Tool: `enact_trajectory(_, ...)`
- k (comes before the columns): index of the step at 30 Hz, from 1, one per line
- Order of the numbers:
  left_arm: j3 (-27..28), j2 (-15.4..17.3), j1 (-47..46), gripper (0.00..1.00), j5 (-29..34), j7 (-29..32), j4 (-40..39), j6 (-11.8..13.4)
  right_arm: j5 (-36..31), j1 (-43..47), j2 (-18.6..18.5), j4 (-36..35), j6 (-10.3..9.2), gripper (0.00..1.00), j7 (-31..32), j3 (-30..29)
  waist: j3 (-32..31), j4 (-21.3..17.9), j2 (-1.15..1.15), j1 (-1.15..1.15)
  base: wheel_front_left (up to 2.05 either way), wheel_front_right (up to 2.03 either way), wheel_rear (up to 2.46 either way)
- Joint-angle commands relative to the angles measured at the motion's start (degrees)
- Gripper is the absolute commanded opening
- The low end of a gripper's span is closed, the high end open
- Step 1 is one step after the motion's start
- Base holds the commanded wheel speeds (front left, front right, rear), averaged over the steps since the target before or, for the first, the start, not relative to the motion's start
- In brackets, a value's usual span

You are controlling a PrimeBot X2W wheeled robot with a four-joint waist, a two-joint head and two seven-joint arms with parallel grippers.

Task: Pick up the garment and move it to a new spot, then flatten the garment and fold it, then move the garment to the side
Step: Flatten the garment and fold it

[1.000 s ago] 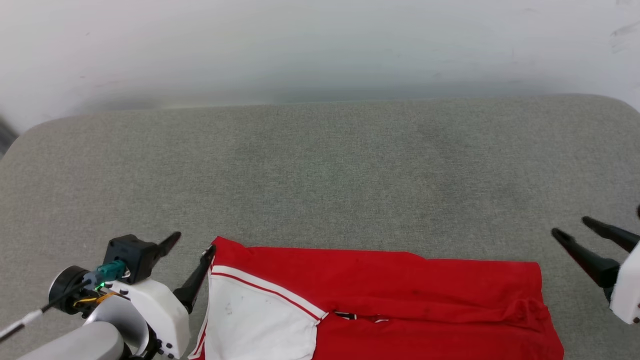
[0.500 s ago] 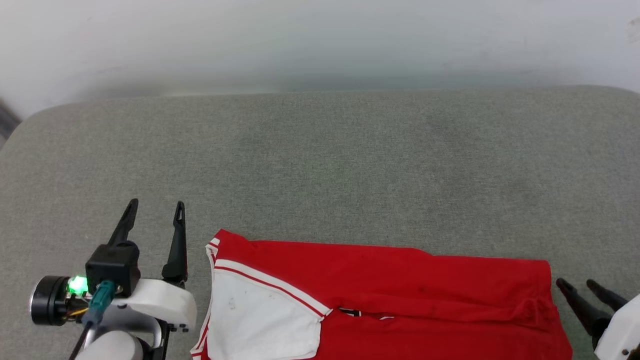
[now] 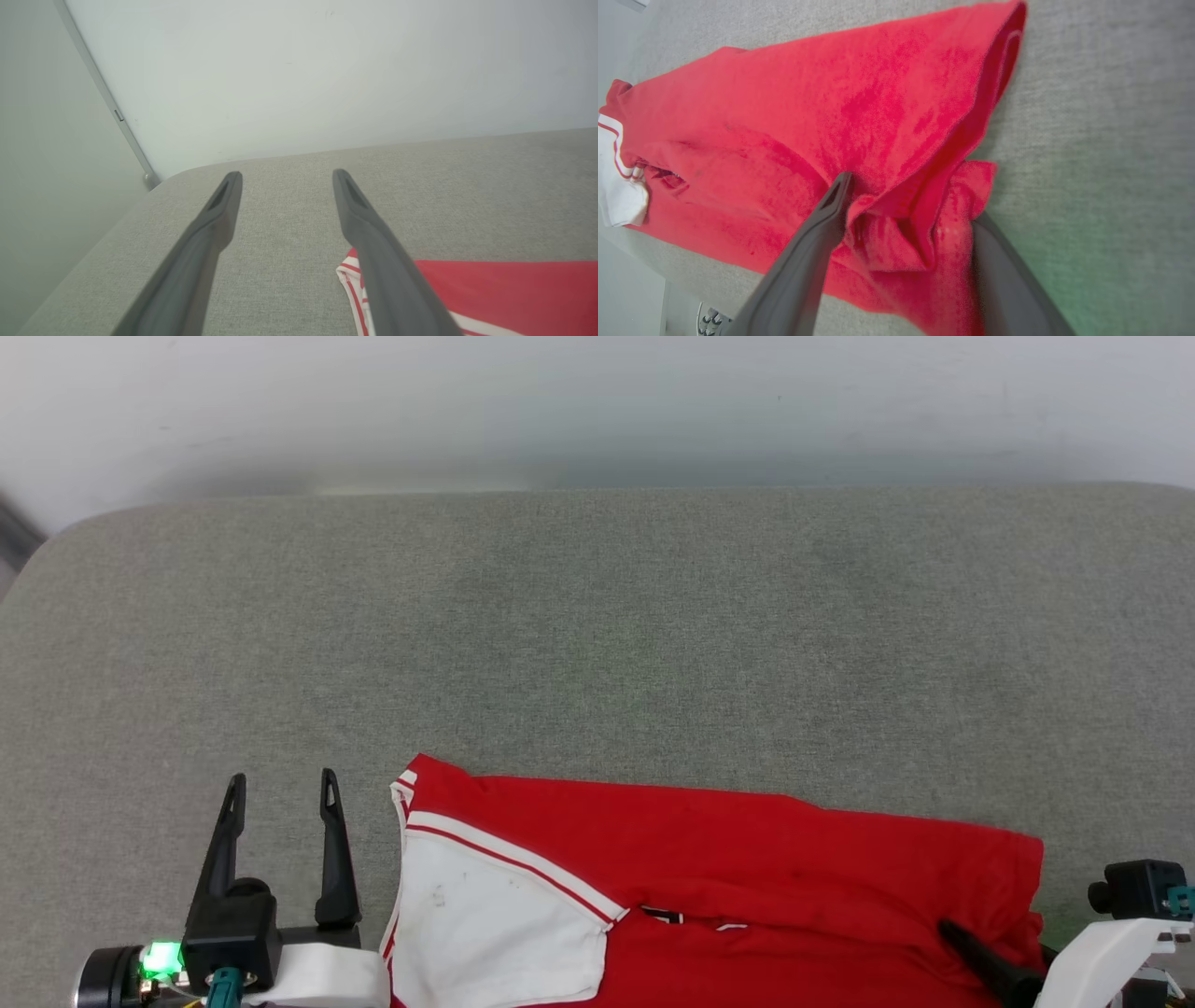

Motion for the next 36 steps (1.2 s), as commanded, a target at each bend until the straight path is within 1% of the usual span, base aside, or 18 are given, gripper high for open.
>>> enact_trajectory(1,0.9,-1.1,0.9,1.0,0.8,-0.1,0.1,-0.5,0.1,1.6,2.3,1.1,0.0,1.0,1.6,2.4,0.1,0.0,0.0,0.0,0.0,0.0,0.0)
enact_trajectory(5,4.5,-5.0,3.0,1.0,4.4,-0.1,0.6,-2.3,-0.5,0.2,3.7,2.4,0.01,1.0,1.2,3.7,0.1,0.1,0.0,0.0,0.0,0.0,0.0)
enact_trajectory(6,5.5,-6.2,3.6,1.0,4.8,-0.1,0.4,-2.6,-0.8,-0.2,3.8,2.6,0.02,0.32,0.6,3.6,0.0,0.2,0.0,0.0,0.0,0.0,0.0)
enact_trajectory(7,6.1,-6.7,4.1,1.0,6.0,-0.1,0.4,-3.1,-1.0,-0.6,3.7,2.7,0.02,0.0,0.2,3.6,-0.1,0.2,0.0,0.0,0.0,0.0,0.0)
enact_trajectory(10,7.8,-8.8,5.1,1.0,8.0,-0.1,0.4,-4.5,-1.8,-1.7,2.8,3.2,0.06,0.0,-1.2,3.1,-0.5,0.4,0.0,0.0,0.0,0.0,0.0)
enact_trajectory(16,10.4,-11.9,7.5,1.0,10.5,-0.1,0.5,-7.2,-2.4,-3.3,-1.1,2.4,-0.02,0.0,-2.7,1.4,-2.0,0.2,0.0,0.0,0.0,0.0,0.0)
enact_trajectory(19,11.4,-13.0,8.6,1.0,11.4,-0.1,0.7,-8.5,-2.1,-3.1,-3.1,1.7,-0.02,0.0,-2.0,0.8,-2.9,0.2,0.0,0.0,0.0,0.0,0.0)
enact_trajectory(23,12.4,-14.3,9.6,1.0,12.7,-0.1,1.0,-10.2,-2.2,-2.0,-6.8,1.6,-0.02,0.0,-0.5,-0.8,-3.9,0.2,0.0,0.0,0.0,0.0,0.0)
enact_trajectory(28,13.1,-15.1,10.2,1.0,13.8,-0.1,1.5,-12.2,-2.7,-0.8,-11.1,4.0,-0.02,0.0,3.2,-3.7,-4.6,0.2,0.0,0.0,0.0,0.0,0.0)
enact_trajectory(30,13.3,-15.4,10.4,1.0,14.2,-0.1,1.7,-13.0,-2.4,-0.6,-11.9,4.0,-0.02,0.0,4.6,-4.5,-4.7,0.3,0.0,0.0,0.0,0.0,0.0)
enact_trajectory(32,13.5,-15.7,10.5,1.0,14.5,-0.1,1.9,-13.6,-1.2,-0.1,-11.9,3.0,-0.02,0.0,6.3,-4.9,-4.9,0.4,0.0,0.0,0.0,0.0,0.0)
enact_trajectory(36,14.1,-16.2,10.6,1.0,14.8,-0.1,2.1,-14.7,0.7,0.7,-11.9,-1.5,-0.01,0.0,9.2,-4.4,-5.3,0.5,0.0,0.0,0.0,0.0,0.0)
